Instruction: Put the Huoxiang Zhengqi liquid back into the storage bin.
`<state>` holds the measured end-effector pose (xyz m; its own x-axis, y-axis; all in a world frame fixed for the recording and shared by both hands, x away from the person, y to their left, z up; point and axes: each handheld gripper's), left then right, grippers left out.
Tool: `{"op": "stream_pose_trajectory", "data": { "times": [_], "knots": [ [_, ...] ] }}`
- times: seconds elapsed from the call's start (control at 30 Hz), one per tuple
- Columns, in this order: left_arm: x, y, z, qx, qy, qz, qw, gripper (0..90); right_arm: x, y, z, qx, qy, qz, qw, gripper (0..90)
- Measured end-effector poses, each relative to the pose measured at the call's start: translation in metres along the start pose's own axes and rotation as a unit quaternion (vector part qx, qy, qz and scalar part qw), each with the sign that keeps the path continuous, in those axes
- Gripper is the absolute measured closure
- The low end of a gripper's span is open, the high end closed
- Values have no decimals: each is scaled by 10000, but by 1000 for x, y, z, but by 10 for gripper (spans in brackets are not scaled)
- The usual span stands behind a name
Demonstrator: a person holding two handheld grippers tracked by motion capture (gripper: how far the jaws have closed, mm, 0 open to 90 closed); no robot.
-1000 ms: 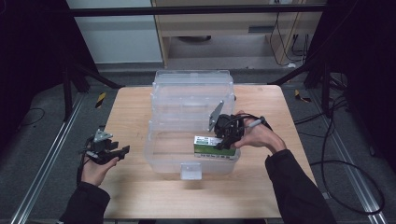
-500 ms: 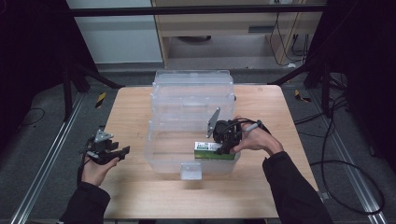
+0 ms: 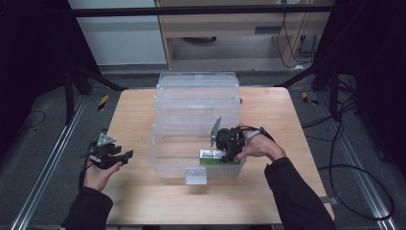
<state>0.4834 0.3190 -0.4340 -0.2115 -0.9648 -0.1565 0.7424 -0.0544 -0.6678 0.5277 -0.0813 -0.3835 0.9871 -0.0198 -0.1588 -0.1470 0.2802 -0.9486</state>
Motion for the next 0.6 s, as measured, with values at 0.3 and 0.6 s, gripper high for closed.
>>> {"op": "stream_pose_trajectory", "data": {
  "times": [0.3,0.6],
  "knots": [
    [0,0,0,10,-29,-21,10000,457,1,8,2,-144,50,-10,9999,627],
    [1,0,0,-8,-2,-19,10000,457,-1,-3,0,139,212,-104,9996,601]
  ]
}}
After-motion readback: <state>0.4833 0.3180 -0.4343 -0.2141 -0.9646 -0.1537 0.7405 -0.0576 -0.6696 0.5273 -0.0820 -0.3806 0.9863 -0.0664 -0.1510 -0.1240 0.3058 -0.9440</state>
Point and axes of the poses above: each handheld gripper's, and its own axes: y roughly forward along the jaws, z roughly out of its top, x roughly to its right, and after that the axes turned 13 degrees about z, right-handed
